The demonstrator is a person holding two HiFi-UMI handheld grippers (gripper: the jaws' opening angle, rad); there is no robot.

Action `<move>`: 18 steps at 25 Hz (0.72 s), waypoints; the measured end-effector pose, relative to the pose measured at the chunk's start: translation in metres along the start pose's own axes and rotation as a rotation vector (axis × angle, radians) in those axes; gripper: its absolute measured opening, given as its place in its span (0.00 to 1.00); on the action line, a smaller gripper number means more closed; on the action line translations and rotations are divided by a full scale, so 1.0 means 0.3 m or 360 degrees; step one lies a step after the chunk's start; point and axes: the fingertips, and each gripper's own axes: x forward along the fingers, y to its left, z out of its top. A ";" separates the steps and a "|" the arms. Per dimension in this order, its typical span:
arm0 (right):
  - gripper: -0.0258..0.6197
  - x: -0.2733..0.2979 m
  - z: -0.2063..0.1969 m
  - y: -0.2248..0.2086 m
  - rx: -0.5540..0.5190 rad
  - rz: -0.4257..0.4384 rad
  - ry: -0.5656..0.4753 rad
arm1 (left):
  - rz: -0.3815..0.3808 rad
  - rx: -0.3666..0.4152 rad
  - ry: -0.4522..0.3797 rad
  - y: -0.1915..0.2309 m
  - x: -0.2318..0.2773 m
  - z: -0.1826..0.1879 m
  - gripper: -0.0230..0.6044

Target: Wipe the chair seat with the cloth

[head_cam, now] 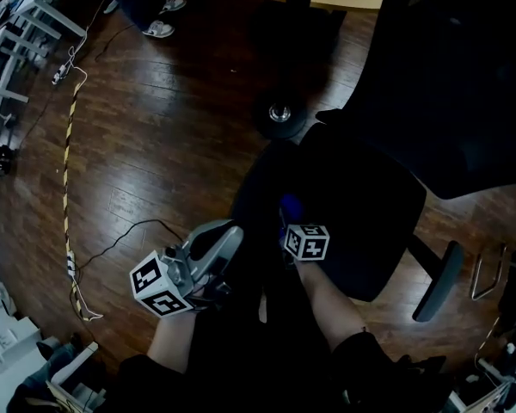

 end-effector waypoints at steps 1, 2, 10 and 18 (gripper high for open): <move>0.09 -0.002 -0.003 0.001 -0.0006 -0.0007 0.0004 | -0.0011 -0.0003 0.0015 -0.004 0.006 -0.007 0.02; 0.09 -0.005 -0.006 -0.004 -0.0006 -0.0023 0.0005 | -0.0023 -0.0005 0.0033 -0.007 0.016 -0.016 0.02; 0.09 -0.206 -0.133 -0.340 0.0162 -0.0394 -0.0034 | -0.0191 -0.0041 0.0275 -0.047 0.166 -0.177 0.02; 0.09 -0.640 -0.230 -0.737 0.0363 -0.0813 -0.0073 | -0.0407 -0.0122 0.0529 -0.141 0.405 -0.366 0.02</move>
